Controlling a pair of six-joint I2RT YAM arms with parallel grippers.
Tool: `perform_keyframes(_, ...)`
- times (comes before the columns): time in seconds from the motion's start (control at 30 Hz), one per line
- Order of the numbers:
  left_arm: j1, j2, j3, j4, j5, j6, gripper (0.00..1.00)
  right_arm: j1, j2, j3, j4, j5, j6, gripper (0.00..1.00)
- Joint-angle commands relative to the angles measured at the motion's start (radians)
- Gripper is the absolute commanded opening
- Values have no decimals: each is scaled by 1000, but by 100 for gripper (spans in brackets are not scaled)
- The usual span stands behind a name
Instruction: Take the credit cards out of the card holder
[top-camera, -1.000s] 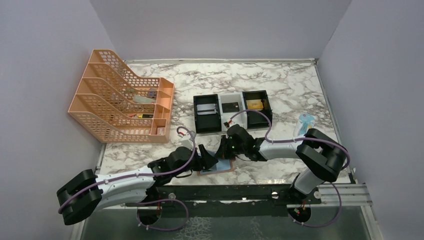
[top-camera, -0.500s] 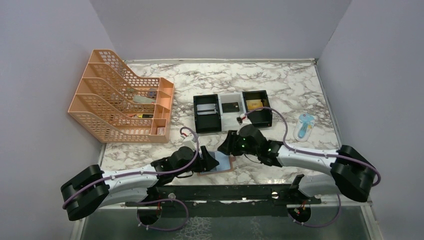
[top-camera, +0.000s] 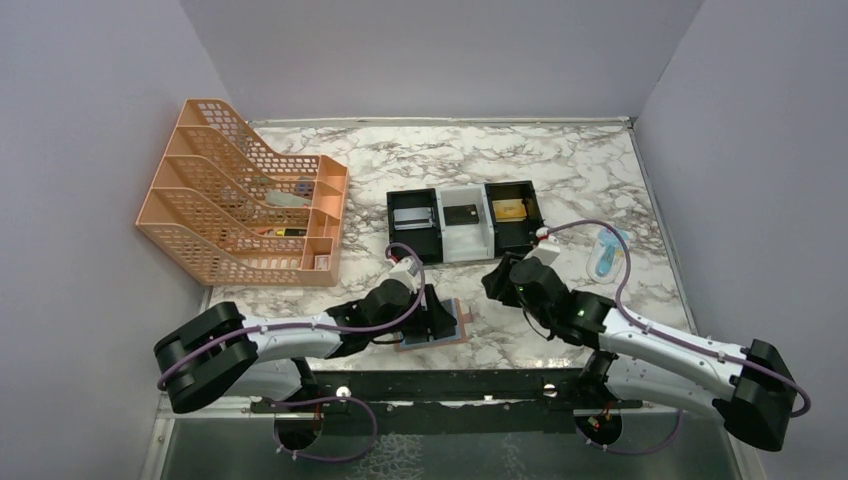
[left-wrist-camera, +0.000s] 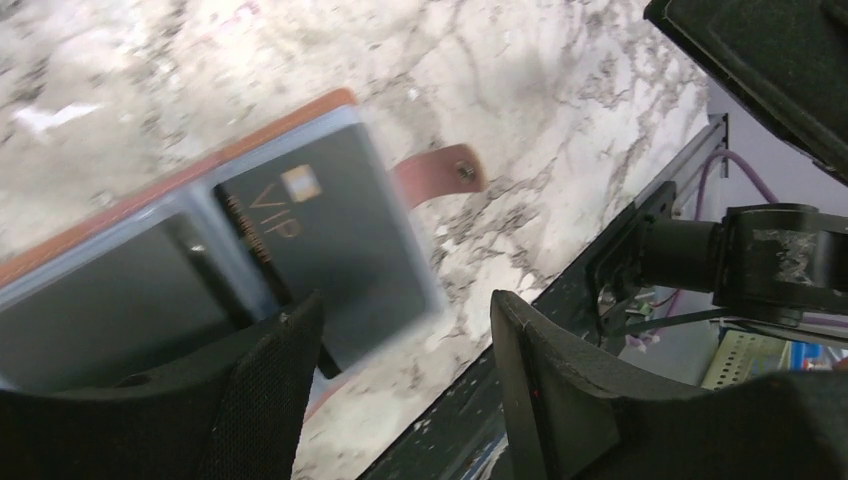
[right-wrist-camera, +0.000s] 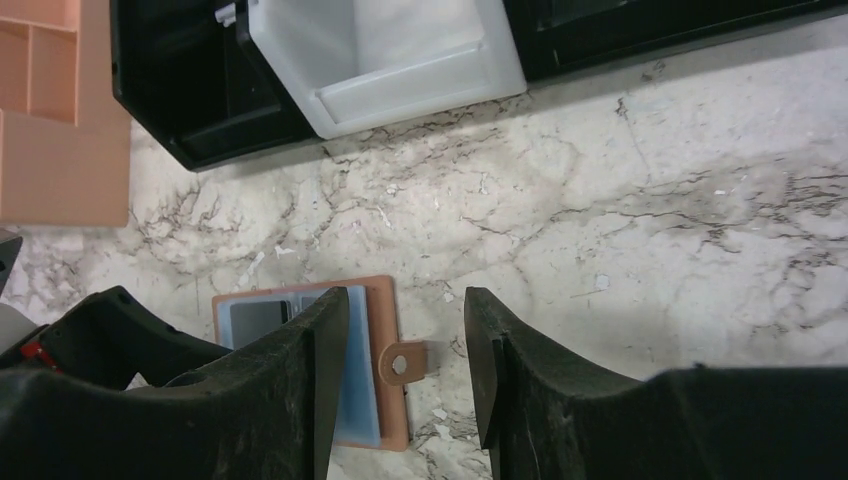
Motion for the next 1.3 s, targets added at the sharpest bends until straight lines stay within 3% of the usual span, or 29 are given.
perform_keyframes(0.0, -6, 47, 79, 54, 55, 51, 65, -4, -82, -13, -64, 94, -18, 48)
perform_keyframes(0.23, -11, 24, 42, 53, 50, 32, 67, -4, -130, -47, -30, 42, -66, 51)
perform_keyframes(0.43, -10, -104, -26, 12, 14, 8, 68, -4, -169, -86, 58, -125, -161, 54)
perform_keyframes(0.6, -10, -226, -3, -200, -55, 25, 71, -4, -239, -127, 105, -281, -210, 58)
perform_keyframes(0.77, -10, -342, 56, -454, -109, 51, 75, -4, -316, -144, 89, -401, -241, 68)
perform_keyframes(1.03, -10, -447, 68, -506, -135, 50, 80, -4, -400, -128, -32, -508, -174, 77)
perform_keyframes(1.17, -10, -401, 101, -514, -171, 88, 82, -4, -413, -195, 96, -532, -208, 77)
perform_keyframes(1.27, -10, -344, 126, -518, -226, 108, 83, -4, -361, -242, 260, -540, -230, 69)
